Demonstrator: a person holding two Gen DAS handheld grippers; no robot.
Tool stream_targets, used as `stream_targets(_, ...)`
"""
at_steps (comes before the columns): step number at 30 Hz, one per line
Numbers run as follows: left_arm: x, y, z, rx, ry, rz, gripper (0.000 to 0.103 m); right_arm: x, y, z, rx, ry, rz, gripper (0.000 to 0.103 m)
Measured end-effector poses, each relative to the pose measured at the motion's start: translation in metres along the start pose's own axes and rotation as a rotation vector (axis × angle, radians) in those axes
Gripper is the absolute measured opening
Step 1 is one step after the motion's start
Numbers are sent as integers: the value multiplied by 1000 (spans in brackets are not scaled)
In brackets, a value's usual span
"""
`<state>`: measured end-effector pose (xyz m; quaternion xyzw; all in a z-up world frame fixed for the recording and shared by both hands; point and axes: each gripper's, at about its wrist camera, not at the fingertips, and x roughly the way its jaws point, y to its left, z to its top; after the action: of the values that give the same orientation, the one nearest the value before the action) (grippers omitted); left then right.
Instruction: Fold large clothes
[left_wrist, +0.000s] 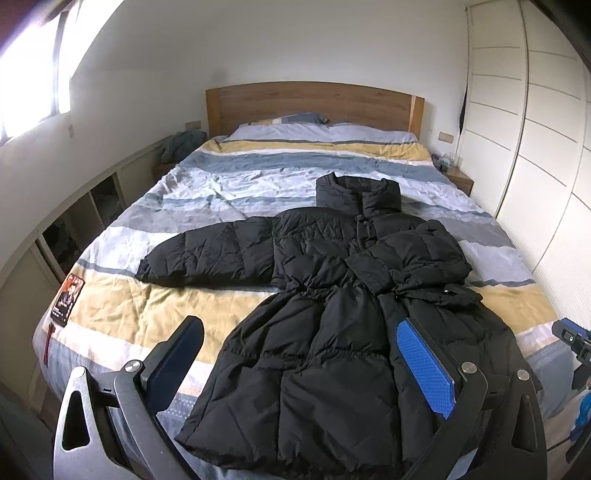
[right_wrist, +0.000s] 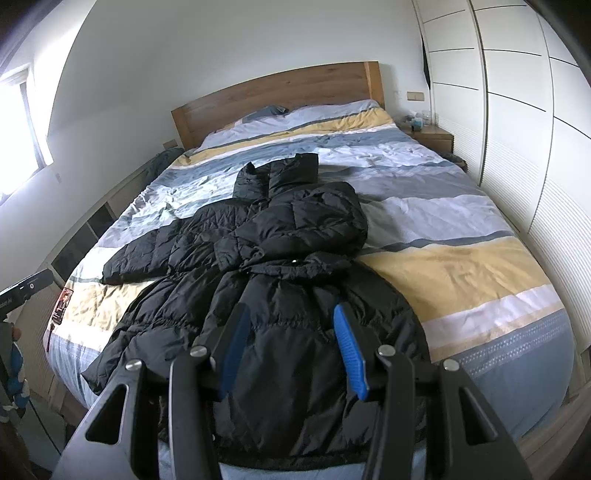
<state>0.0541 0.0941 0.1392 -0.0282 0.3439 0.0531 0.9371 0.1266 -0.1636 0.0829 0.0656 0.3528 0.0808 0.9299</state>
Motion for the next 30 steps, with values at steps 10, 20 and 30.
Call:
stream_targets(10,-7,18,-10,-31,-1,10,102,-9,5,-5,-8,-5,-4,46)
stream_targets(20,-6,29,-14,-53,-10,3,102,-14,6,-7,-14,-5,-8,46)
stream_targets(30,-2,47,-16,-75,-41,13,102,-12,5,-9,-7,8,-10,46)
